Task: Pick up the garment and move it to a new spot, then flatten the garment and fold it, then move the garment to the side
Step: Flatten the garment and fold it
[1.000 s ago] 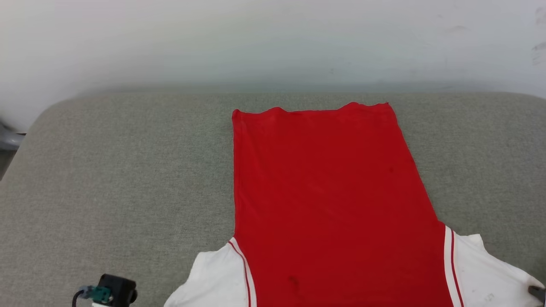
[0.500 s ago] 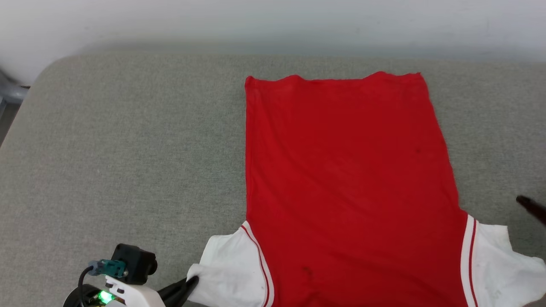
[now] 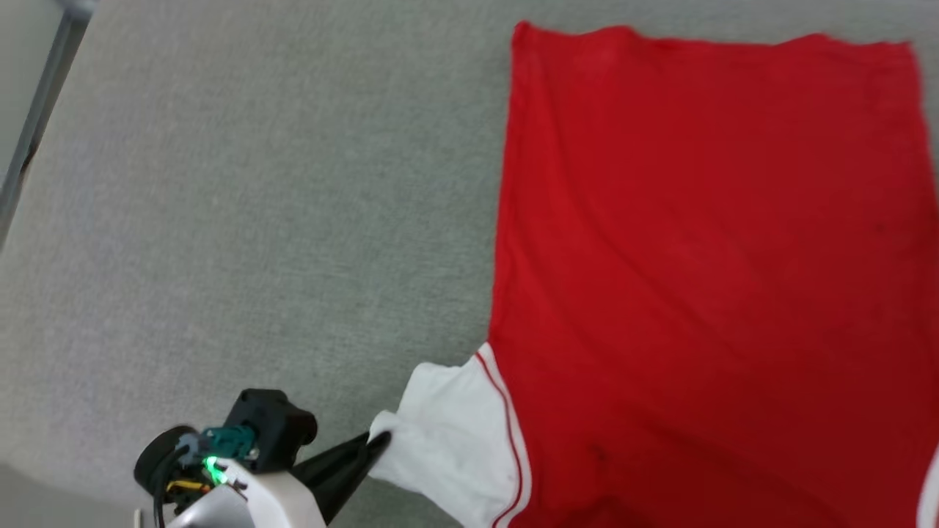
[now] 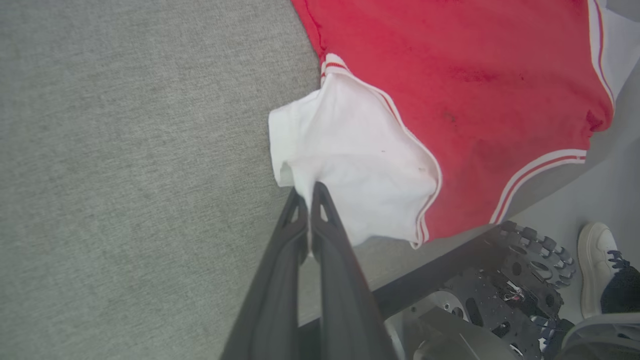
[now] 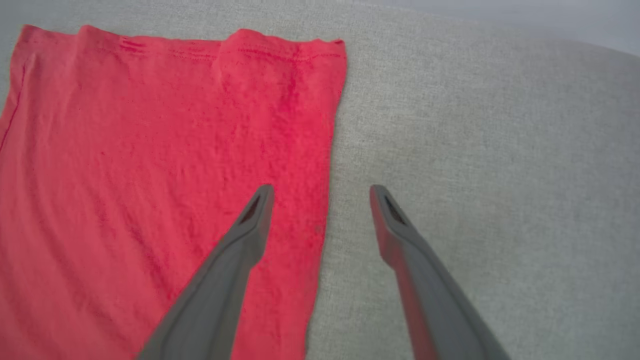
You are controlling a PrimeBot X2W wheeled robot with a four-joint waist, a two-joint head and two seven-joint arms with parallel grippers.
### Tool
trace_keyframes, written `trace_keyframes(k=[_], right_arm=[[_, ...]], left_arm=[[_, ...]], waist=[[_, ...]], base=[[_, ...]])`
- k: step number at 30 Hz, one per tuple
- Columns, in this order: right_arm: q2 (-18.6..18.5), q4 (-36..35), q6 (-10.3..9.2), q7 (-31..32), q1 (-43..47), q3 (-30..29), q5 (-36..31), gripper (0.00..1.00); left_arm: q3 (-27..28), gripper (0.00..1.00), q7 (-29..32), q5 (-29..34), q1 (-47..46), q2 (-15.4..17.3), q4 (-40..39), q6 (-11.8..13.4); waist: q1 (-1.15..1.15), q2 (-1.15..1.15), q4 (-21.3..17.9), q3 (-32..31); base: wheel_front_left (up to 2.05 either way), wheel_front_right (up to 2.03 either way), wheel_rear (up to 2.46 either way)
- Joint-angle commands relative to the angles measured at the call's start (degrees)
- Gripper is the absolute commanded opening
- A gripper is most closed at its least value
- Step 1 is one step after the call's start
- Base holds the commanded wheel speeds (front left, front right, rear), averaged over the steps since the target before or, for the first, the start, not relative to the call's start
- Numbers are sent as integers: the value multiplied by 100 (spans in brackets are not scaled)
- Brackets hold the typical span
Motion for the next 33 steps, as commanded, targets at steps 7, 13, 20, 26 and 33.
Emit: trace_keyframes(k=[7,13,20,26,33], right_arm=[[-418,743,-4,286,-1225,-44,-625,100],[-439,1105,-4,367,-1708,-209,-1072,100],[-358,1403,-4,495,-1836,-364,-1401,100],[-173,1573,-4,766,-1384,-449,-1453,0],[-251,1594,-4,704,-1219,-523,-1463,0]], left_arm=[[-185,0,-123,158,-399,-300,56,-284],[-317,0,-272,190,-567,-494,293,-480],[-385,0,-370,189,-699,-624,493,-618],[-410,0,-433,205,-742,-688,622,-642],[-393,0,-485,277,-792,-680,703,-598]], waist=[[-1,0,904,927],[-1,0,1189,1160],[-1,0,1364,1314],[-1,0,1426,1363],[-1,0,1388,1299]], base=[[0,0,0],[0,0,0],[0,0,0],[0,0,0],[0,0,0]])
